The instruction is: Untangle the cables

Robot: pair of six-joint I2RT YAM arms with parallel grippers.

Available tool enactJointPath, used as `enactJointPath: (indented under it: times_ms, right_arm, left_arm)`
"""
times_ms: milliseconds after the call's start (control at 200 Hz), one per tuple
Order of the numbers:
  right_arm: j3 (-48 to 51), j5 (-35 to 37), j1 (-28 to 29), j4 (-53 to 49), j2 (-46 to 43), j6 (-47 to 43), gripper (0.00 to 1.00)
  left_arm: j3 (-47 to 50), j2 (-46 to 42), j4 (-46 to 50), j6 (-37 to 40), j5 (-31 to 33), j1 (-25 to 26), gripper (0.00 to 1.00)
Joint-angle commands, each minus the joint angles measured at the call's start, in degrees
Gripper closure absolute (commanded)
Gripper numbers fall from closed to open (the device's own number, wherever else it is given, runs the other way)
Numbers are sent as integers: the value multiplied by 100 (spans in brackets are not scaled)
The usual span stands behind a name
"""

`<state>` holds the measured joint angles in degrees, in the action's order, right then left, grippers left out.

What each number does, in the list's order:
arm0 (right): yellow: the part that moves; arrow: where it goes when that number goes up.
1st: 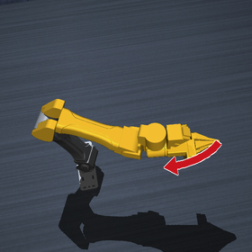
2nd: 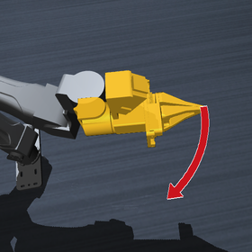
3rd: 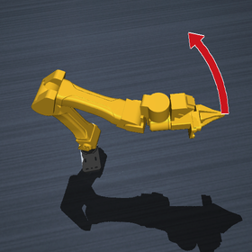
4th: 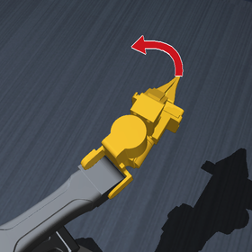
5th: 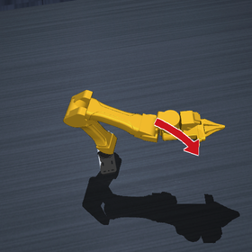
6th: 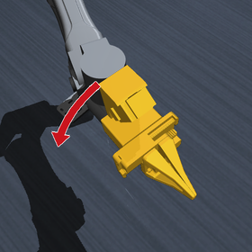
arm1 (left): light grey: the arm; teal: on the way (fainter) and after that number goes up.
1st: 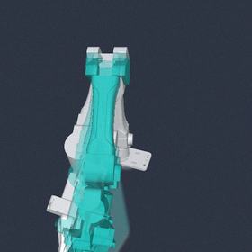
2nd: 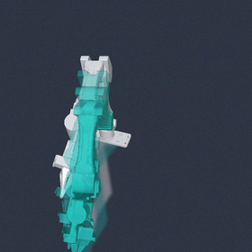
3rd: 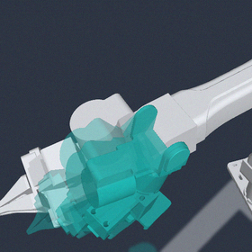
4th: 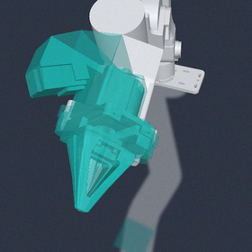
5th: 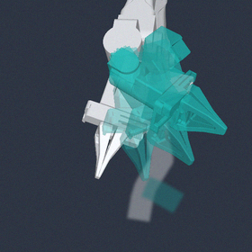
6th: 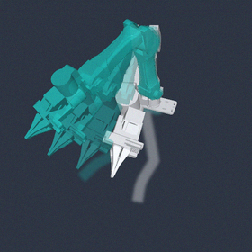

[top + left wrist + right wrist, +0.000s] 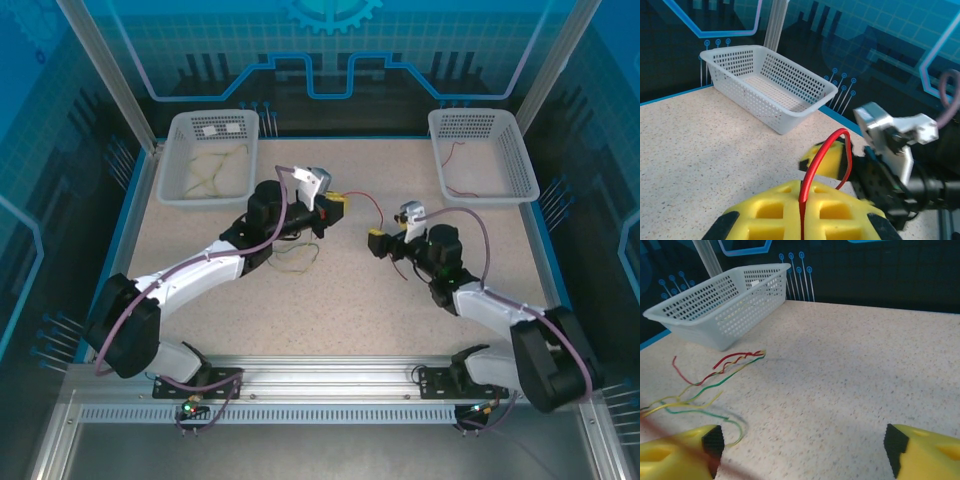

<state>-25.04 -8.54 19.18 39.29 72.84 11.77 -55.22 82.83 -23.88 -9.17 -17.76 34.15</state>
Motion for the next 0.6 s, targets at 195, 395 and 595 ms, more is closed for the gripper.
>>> enactJointPath:
  times_ms: [195, 395, 595]
  right_arm:
    - [-554, 427, -90, 415, 279, 371, 100]
    - [-711, -666, -536, 221, -211, 1193, 100]
    - [-1125, -1283, -492, 19, -512, 2015, 100]
  left_arm:
    - [338, -530, -295, 130, 727, 41, 100]
    - [591, -471, -358, 106, 1029, -154, 100]
    - [391, 132, -773, 10, 218, 15, 100]
